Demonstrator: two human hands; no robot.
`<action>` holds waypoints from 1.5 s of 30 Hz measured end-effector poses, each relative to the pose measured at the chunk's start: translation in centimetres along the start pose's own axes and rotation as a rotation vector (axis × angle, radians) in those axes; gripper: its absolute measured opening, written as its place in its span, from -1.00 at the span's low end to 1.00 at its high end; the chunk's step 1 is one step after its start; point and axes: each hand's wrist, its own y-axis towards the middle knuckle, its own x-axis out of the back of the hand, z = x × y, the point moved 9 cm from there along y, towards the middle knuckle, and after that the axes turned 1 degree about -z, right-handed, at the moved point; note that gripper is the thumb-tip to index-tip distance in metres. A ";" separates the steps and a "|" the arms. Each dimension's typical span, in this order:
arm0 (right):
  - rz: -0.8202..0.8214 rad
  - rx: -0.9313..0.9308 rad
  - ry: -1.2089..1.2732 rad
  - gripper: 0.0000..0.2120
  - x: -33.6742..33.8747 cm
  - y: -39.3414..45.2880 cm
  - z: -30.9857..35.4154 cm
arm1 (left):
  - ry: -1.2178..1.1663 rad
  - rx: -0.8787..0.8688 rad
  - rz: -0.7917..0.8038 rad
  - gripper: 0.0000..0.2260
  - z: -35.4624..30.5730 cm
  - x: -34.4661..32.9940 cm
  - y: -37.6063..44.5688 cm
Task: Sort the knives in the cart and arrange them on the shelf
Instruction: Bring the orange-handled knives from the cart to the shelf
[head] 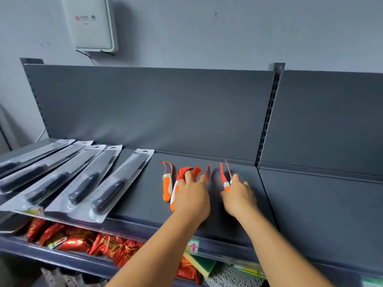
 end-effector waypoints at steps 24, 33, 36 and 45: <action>0.059 0.283 -0.203 -0.49 1.1 -3.5 1.2 | 0.028 -0.211 0.068 -0.53 -1.0 -0.4 -0.8; -0.034 0.191 -0.139 -0.44 2.3 -14.9 -2.1 | -0.095 -0.402 0.024 -0.62 -2.1 2.6 -11.8; -0.031 0.098 -0.126 -0.43 1.8 -19.9 -4.3 | -0.113 -0.454 0.061 -0.55 -2.0 2.2 -16.4; -0.026 -0.232 -0.070 -0.42 -2.3 -33.5 -14.4 | -0.147 -0.630 0.310 -0.48 -3.5 -4.4 -29.9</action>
